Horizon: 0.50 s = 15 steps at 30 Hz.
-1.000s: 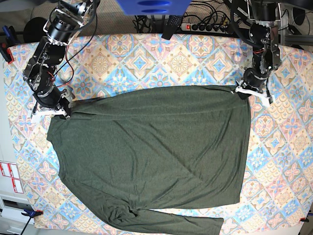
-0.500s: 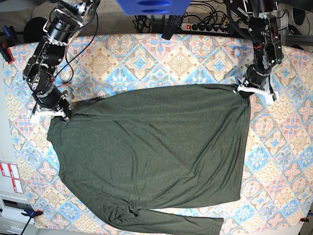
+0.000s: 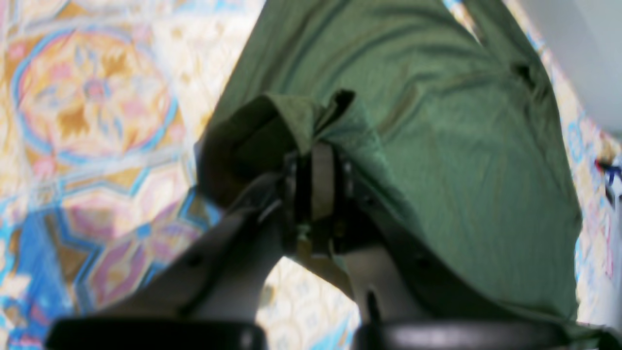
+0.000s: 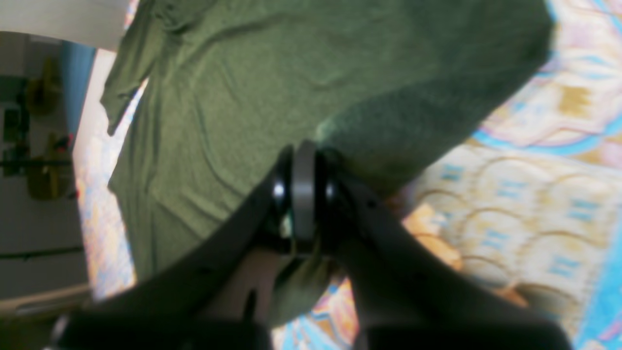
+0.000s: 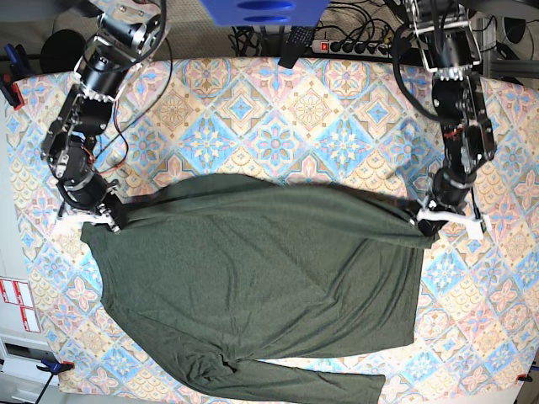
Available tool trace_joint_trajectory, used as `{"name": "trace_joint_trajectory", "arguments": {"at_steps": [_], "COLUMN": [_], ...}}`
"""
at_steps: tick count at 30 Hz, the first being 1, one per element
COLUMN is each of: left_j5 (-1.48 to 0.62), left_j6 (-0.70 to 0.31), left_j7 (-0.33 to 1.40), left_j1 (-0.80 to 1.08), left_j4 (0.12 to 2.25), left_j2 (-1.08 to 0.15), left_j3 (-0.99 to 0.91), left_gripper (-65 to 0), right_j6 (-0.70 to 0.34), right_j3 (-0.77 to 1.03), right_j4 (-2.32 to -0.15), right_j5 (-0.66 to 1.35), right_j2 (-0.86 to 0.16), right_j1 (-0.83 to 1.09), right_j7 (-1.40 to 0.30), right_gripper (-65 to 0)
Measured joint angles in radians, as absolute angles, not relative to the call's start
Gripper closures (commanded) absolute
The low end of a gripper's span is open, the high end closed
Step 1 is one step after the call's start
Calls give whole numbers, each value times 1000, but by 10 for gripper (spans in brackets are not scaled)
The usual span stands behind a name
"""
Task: Fold the T-shirt properly
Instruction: 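Pull the shoulder edge further toward the hem with both grippers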
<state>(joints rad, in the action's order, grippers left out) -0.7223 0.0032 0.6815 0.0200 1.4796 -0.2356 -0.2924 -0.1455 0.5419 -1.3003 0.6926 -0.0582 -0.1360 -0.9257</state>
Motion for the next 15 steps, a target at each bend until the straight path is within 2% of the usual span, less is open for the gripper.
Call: {"name": "trace_joint_trajectory", "arguments": {"at_steps": [15], "left_j5": [-719], "left_j6": [4], "left_j7": [678], "left_j1": [-179], "left_j4": [1276], "left_j2": [-238], "left_j3": [-294], "left_gripper": [0], "right_j6": [-146], "right_j3": [543], "right_j4": [-1124], "right_j5": [689], "right_j2": [-60], "right_j1": [-274], "right_j7": [-873], "right_gripper": [-1]}}
